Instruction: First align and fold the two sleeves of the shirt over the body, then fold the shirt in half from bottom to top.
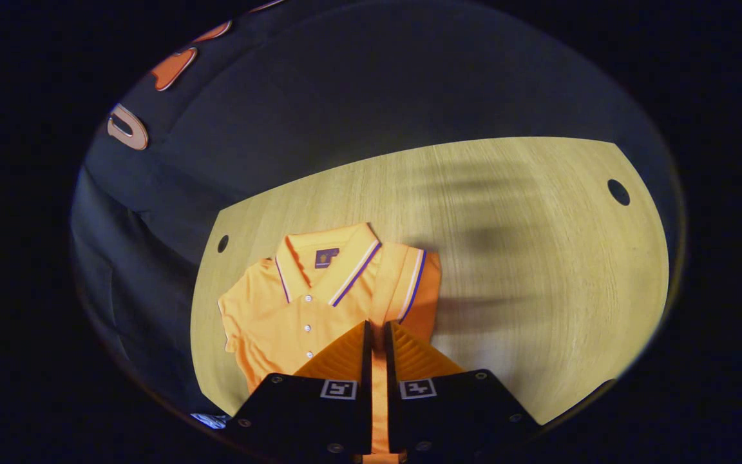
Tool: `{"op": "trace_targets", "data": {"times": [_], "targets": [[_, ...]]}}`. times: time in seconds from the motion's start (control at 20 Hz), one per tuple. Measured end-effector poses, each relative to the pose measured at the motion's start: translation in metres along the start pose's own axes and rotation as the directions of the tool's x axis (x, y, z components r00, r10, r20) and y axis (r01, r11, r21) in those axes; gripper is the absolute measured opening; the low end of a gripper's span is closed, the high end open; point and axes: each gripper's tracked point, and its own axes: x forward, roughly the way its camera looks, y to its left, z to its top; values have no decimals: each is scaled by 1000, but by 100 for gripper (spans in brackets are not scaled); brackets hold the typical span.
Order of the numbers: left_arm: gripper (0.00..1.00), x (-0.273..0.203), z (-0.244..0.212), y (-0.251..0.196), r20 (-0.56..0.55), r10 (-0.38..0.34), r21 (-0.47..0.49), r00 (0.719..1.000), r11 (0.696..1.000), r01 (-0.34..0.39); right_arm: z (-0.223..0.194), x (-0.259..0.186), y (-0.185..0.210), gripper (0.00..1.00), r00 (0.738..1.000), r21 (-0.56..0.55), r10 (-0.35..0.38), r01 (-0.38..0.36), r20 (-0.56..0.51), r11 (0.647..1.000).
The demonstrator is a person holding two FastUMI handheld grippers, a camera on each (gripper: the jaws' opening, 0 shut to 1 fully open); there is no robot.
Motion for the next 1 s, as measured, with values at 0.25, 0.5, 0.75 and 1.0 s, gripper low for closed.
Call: {"op": "trace_targets", "data": {"times": [0.25, 0.5, 0.75, 1.0], "targets": [[99, 9, -7, -3, -19, -37, -11, 999, 999, 37, 5, -12, 26, 28, 998, -6, 45, -44, 32, 999], [99, 53, -18, -14, -64, -132, -39, 989, 991, 129, 14, -47, 35, 63, 988, 13, 8, -10, 153, 1000], [99, 87, -31, -32, -123, -282, -41, 951, 959, 279, 19, -96, 41, 94, 955, 48, -42, 29, 292, 998], [99, 133, -61, -36, -236, -390, -151, 890, 919, 363, 19, -149, 42, 96, 893, 70, -129, 109, 432, 992]]}}
